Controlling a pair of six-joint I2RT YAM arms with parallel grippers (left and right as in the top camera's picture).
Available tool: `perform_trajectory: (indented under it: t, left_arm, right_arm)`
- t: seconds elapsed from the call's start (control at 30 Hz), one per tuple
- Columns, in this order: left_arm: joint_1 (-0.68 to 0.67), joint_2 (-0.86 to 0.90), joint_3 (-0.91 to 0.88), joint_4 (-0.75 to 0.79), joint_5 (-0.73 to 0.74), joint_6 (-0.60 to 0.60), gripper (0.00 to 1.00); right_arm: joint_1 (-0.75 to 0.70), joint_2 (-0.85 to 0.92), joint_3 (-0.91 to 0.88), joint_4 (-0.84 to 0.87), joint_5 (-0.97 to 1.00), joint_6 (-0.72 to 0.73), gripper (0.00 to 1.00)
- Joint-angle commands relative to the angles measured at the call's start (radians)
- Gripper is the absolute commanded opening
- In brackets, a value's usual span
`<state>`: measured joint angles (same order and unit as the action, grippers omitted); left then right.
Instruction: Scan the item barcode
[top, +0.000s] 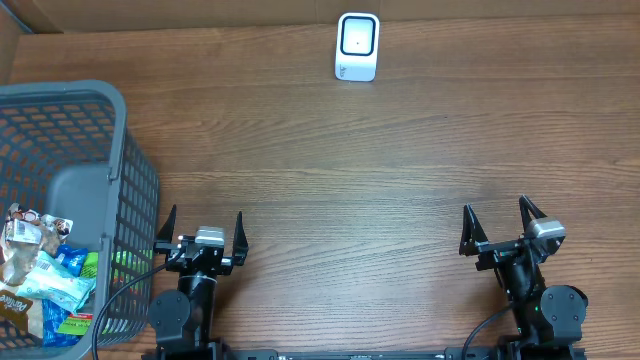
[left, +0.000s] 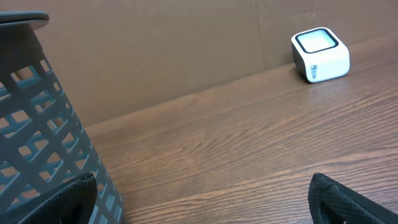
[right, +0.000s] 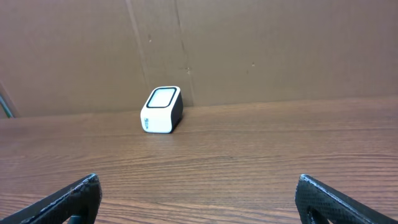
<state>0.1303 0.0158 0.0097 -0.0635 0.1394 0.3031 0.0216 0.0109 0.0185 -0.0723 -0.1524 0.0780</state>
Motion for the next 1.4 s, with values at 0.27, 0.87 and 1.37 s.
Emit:
perform_trajectory:
  t: [0.27,0.87,1.37]
  left_arm:
    - [-0.006,-0.011,-0.005,0.0,0.011,0.004,0.99]
    - [-0.006,-0.011,-0.005,0.0,0.011,0.004,1.0]
    - [-0.006,-0.011,-0.005,0.001,0.011,0.037,1.0]
  right_arm:
    - [0.005,-0.008,-0.011,0.004,0.005,0.003,1.0]
    - [0.005,-0.008,-0.011,0.004,0.005,0.003,1.0]
    - [0.005,-0.008,-0.011,0.004,0.006,0.003,1.0]
